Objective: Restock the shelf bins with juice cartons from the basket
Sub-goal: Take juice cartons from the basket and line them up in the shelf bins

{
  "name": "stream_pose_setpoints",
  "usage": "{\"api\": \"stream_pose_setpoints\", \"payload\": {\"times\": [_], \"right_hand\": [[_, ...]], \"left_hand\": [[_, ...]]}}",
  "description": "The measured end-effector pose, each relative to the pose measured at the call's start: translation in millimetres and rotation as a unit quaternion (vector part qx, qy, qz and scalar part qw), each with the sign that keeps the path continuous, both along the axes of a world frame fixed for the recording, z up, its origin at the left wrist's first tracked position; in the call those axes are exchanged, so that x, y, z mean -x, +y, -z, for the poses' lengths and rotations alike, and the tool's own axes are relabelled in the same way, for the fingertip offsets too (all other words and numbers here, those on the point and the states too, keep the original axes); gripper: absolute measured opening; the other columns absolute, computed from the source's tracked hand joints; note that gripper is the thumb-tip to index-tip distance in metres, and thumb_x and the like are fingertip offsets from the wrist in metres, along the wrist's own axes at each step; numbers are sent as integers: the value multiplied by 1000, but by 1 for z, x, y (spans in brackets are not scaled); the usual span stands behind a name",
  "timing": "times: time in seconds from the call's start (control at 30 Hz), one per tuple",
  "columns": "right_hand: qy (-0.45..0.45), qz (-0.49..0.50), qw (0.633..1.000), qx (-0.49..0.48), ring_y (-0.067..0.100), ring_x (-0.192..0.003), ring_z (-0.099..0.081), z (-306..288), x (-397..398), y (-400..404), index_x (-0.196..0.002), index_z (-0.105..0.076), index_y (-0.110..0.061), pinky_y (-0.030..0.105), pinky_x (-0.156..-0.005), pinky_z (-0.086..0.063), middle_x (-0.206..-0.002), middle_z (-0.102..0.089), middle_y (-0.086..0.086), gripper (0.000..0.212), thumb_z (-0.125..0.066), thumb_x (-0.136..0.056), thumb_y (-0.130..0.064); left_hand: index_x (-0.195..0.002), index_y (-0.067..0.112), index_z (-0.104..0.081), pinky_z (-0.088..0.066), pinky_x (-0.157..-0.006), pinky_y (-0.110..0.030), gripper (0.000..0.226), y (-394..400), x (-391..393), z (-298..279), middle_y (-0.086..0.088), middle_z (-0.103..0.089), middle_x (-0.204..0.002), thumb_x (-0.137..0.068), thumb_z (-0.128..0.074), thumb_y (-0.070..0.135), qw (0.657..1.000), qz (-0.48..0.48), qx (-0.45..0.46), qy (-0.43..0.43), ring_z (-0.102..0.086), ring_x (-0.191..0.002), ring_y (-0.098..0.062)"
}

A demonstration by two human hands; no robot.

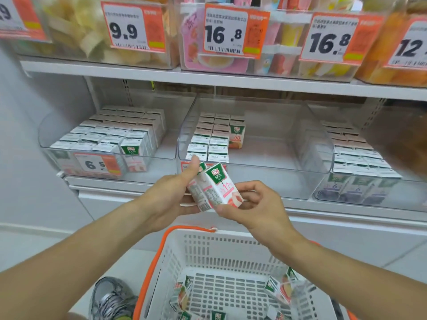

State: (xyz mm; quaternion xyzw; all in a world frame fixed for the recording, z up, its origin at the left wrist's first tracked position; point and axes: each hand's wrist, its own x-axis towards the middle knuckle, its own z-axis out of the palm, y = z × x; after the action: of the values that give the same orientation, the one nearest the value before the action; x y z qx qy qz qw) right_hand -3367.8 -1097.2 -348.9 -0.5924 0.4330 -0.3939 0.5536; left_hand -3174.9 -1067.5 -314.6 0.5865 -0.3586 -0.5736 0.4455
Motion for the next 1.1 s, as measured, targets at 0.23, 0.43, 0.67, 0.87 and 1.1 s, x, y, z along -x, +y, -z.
{"api": "stream_pose_setpoints", "payload": {"times": [0.23, 0.43, 0.67, 0.87, 1.1], "right_hand": [[24, -24, 997, 65, 7, -66, -70, -9, -4, 2, -97, -63, -22, 15, -58, -51, -87, -76, -7, 59, -96, -50, -37], [111, -119, 984, 72, 12, -76, -70, -22, -4, 2, -103, -65, -28, 35, -73, -59, -100, -73, -9, 42, -88, -70, -41], [140, -274, 949, 69, 17, -85, -72, -43, 0, 4, -125, -58, -43, 35, -82, -60, -121, -63, -5, 68, -91, -69, -23], [144, -255, 948, 122, 15, -82, -73, -56, -36, 20, -125, -62, -38, 37, -85, -59, -119, -68, -8, 67, -93, -66, -29], [143, -289, 937, 132, 21, -94, -73, -90, -94, 7, -119, -57, -27, 38, -85, -60, -112, -71, 2, 67, -93, -64, -15]], "left_hand": [[-109, 10, -74, -60, -81, -29, 55, 6, 2, 2, -10, -75, -107, -70, -76, 48, 996, 63, 58, 0, -72, -94, -19], [-114, 10, -69, -58, -75, -36, 37, 13, -9, 1, -11, -76, -104, -80, -74, 24, 995, 45, 71, -54, -70, -92, -25], [-127, 15, -60, -51, -93, -48, 48, 42, -28, -5, -14, -70, -120, -80, -71, 23, 968, 220, 68, -97, -66, -109, -33], [-117, 11, -64, -55, -79, -35, 52, 62, -53, -16, -11, -74, -107, -71, -77, 32, 975, 135, 115, -137, -70, -98, -25], [-122, 18, -57, -56, -83, -32, 67, 74, -95, -28, -3, -77, -100, -65, -85, 40, 980, 27, 147, -135, -74, -93, -22]]}}
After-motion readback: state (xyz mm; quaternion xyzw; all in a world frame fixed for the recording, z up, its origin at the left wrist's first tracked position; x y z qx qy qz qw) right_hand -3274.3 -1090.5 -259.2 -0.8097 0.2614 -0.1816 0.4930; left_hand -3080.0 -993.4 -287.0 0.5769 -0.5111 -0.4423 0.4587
